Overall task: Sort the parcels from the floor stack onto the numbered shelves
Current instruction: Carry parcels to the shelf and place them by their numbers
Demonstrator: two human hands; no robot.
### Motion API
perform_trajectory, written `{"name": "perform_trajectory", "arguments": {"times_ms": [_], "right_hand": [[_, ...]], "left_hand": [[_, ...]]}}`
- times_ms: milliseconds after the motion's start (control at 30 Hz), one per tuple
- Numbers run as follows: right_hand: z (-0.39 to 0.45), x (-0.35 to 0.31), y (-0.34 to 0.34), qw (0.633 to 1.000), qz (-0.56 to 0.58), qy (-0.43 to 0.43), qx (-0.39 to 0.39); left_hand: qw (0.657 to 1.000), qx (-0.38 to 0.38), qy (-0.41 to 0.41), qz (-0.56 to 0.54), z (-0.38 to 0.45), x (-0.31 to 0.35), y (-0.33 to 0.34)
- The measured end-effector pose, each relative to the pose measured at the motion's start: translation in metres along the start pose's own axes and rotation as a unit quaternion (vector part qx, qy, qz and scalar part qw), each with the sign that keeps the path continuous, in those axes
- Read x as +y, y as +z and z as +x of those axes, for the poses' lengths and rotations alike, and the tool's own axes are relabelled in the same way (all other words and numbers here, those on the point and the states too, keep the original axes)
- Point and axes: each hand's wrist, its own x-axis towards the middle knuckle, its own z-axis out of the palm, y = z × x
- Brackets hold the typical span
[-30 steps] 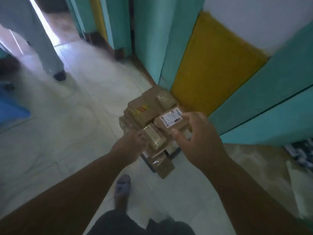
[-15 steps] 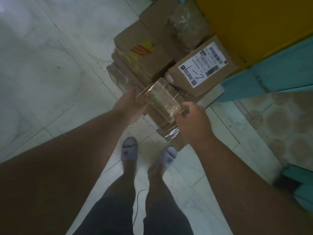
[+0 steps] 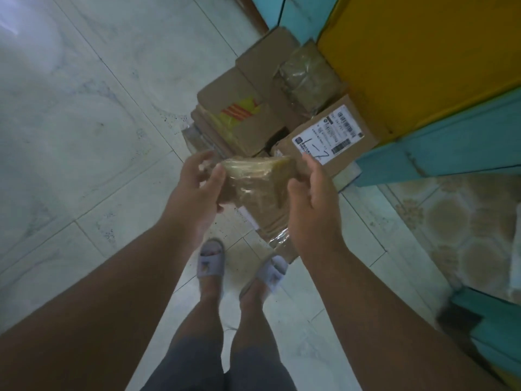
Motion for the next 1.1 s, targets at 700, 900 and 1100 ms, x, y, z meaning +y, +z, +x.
{"name": "perform_trajectory", "arguments": {"times_ms": [700,900,1100], "right_hand": [[0.225,-0.036,-0.008,0.882,-0.470,-0.017,-0.032],[0.234,-0.037,-0.003,0.849,-0.517,-0.105,0.028],[0.193,-0.065,-0.028,0.926,-0.348,-0.139,0.035]], "left_hand": [[0.991,-0.013,-0.070,-0.110,0.070,0.023,0.032],[0.984,-0.014,-0.097,-0.151,0.072,0.022,0.028],[0.980,-0.002,-0.084,-0.180,0.042,0.057,0.006]]}}
